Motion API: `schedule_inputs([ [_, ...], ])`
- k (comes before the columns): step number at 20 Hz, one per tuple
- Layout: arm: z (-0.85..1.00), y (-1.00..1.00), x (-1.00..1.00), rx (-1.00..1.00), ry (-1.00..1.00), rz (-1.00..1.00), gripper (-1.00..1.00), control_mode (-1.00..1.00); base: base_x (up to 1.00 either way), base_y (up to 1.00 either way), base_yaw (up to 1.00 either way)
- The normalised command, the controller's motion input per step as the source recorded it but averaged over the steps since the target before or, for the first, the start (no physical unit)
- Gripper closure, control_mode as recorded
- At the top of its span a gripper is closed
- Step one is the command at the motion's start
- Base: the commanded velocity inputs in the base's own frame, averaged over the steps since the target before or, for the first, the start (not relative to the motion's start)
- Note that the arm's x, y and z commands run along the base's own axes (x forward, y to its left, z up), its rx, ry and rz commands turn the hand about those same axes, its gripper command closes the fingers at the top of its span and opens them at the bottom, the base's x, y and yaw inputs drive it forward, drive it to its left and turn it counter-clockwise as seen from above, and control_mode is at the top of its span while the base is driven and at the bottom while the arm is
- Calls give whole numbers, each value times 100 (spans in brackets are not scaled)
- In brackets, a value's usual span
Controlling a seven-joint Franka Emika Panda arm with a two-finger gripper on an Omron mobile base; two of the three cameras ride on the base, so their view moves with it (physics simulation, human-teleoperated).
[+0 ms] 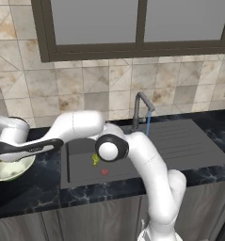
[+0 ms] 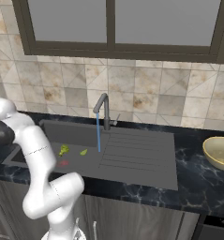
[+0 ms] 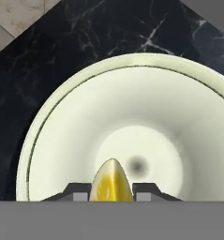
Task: Pick the lemon wedges from the sink and place them in one bowl. Place the broccoli in the other bowl. Then turn off the sink faucet.
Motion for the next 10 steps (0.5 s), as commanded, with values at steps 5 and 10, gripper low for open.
schedule_inputs([
  [5, -52, 0, 36, -1, 0, 0, 100, -100, 0, 0, 0],
  [10, -37, 3, 32, 0, 1, 0, 100, -100, 0, 0, 0],
])
